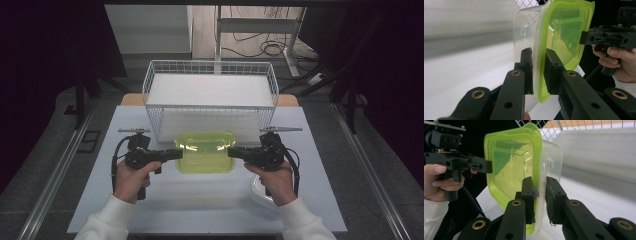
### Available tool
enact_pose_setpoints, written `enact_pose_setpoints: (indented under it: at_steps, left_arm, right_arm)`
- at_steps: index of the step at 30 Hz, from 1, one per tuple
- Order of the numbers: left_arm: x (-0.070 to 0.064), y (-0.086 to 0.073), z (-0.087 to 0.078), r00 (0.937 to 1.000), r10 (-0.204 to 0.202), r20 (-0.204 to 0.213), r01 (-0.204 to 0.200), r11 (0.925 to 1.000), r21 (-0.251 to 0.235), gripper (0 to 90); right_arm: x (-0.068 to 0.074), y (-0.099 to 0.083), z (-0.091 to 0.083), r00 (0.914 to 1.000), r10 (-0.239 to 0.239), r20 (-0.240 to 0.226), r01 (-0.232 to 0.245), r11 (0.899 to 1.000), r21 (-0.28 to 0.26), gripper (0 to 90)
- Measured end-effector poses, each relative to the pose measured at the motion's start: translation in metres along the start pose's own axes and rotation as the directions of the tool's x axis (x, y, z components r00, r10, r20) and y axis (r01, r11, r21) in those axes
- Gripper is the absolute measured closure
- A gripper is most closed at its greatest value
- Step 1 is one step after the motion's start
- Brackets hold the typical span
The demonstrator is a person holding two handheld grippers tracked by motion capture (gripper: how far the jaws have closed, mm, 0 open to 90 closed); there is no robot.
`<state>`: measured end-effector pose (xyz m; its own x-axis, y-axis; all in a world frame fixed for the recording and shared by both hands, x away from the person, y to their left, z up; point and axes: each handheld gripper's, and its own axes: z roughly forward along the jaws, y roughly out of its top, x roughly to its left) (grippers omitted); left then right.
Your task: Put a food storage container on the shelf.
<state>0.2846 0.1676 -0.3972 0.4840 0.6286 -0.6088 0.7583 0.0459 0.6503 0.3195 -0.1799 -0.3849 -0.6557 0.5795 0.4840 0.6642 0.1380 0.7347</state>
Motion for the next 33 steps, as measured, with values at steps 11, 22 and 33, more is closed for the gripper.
enact_pose_setpoints:
  at_steps: [11, 22, 33]
  left_arm:
    - [-0.015, 0.022, -0.011, 0.9993, 0.038, -0.002, -0.038, 0.9982, -0.045, 79.4]
    - [-0.022, 0.038, -0.012, 0.9984, 0.056, 0.003, -0.056, 0.9969, -0.055, 79.5]
    - [-0.018, 0.058, -0.007, 0.9984, 0.056, -0.003, -0.056, 0.9976, -0.040, 79.6]
  right_arm:
    - [0.012, 0.027, -0.014, 0.9983, -0.059, 0.000, 0.059, 0.998, -0.033, 77.3]
    - [0.015, 0.042, -0.023, 0.9968, -0.080, 0.001, 0.080, 0.995, -0.060, 77.1]
    - [0.007, 0.055, -0.021, 0.9979, -0.064, -0.007, 0.063, 0.996, -0.065, 76.9]
